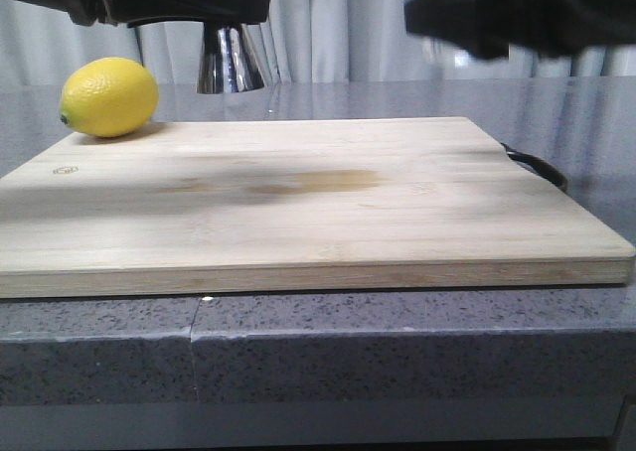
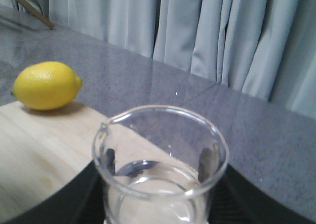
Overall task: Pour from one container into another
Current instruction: 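Lift the beaker and carry it over the jigger with the right gripper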
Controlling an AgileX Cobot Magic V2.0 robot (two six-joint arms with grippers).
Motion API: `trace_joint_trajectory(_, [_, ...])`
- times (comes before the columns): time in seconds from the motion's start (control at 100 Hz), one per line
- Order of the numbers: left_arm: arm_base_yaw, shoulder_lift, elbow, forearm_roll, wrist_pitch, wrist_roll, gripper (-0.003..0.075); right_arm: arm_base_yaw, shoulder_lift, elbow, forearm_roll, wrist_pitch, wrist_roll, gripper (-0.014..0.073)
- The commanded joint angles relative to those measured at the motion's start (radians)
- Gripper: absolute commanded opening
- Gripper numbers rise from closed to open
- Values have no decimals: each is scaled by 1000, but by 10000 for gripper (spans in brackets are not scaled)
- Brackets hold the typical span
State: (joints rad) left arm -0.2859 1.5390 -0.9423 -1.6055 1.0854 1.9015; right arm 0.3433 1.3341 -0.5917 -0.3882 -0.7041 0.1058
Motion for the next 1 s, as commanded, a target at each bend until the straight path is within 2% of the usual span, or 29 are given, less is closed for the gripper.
trace_joint_trajectory(0.0, [-9, -43, -27, -62, 56, -6, -20, -1, -61, -96, -61, -19, 32, 201])
trace_joint_trajectory(0.2, [-38, -43, -27, -49, 44, -6, -20, 13, -75, -255, -229, 98, 148, 201])
trace_joint_trajectory(0.42, [-49, -43, -27, -51, -15, -6, -20, 95, -75, -374, -373, 206, 155, 201])
trace_joint_trajectory(0.86, [-49, -43, -27, -51, 49, -8, -20, 180, -75, -445, -597, 272, 155, 201])
trace_joint_trajectory(0.99, [-49, -43, -27, -49, 81, -8, -20, 180, -75, -445, -616, 275, 155, 201])
